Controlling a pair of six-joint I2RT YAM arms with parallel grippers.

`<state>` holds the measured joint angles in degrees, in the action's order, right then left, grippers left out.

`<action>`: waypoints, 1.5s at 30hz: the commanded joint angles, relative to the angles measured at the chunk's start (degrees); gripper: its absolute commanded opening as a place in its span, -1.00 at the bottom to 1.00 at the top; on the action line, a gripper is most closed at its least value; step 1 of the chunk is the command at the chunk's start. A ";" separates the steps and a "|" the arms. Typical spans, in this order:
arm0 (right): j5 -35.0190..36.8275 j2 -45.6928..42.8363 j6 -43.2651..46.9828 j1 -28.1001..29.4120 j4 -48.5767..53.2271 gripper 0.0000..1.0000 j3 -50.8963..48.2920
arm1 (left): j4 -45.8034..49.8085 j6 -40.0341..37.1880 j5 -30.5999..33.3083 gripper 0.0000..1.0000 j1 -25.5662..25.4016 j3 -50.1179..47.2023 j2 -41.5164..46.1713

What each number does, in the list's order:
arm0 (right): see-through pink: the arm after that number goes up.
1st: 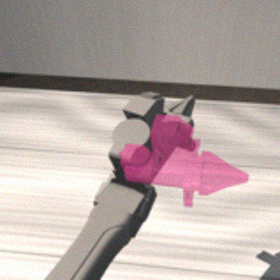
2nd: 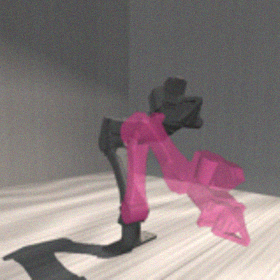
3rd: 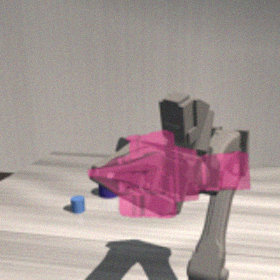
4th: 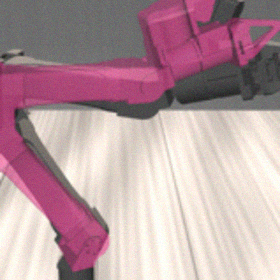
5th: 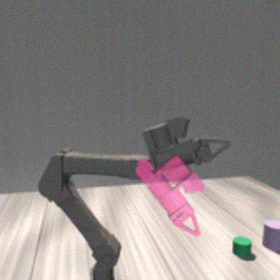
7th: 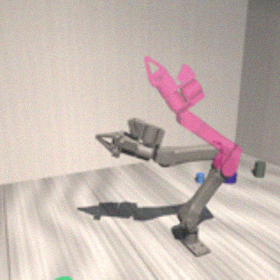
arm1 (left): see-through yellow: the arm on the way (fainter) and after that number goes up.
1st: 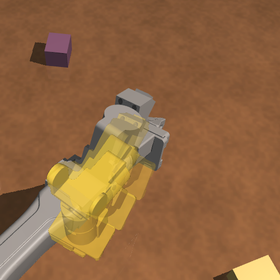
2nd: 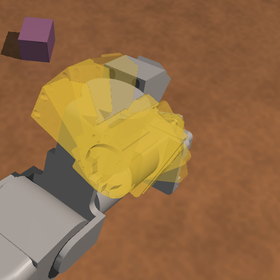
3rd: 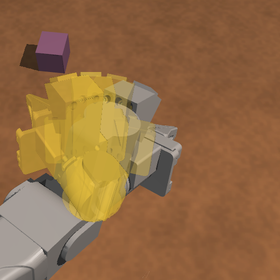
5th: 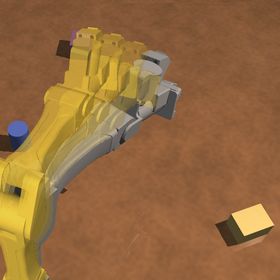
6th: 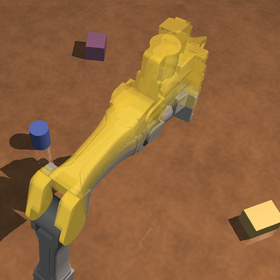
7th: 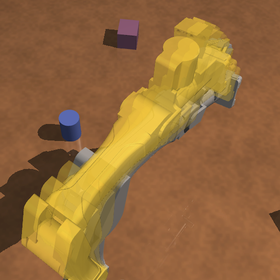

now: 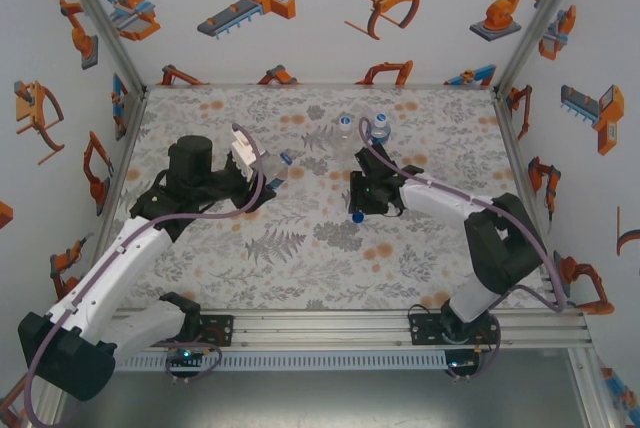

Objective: Screw on the bottle caps

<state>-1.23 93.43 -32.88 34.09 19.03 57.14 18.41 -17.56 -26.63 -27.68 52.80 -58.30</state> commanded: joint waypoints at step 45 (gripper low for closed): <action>-1.84 4.83 2.27 -0.64 0.67 -0.14 2.31 | 0.85 -0.37 1.24 -0.80 0.28 0.70 -0.63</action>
<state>-2.44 97.25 -31.42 33.87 19.03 58.26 18.68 -17.56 -25.26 -27.68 52.80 -58.87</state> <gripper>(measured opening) 0.430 0.484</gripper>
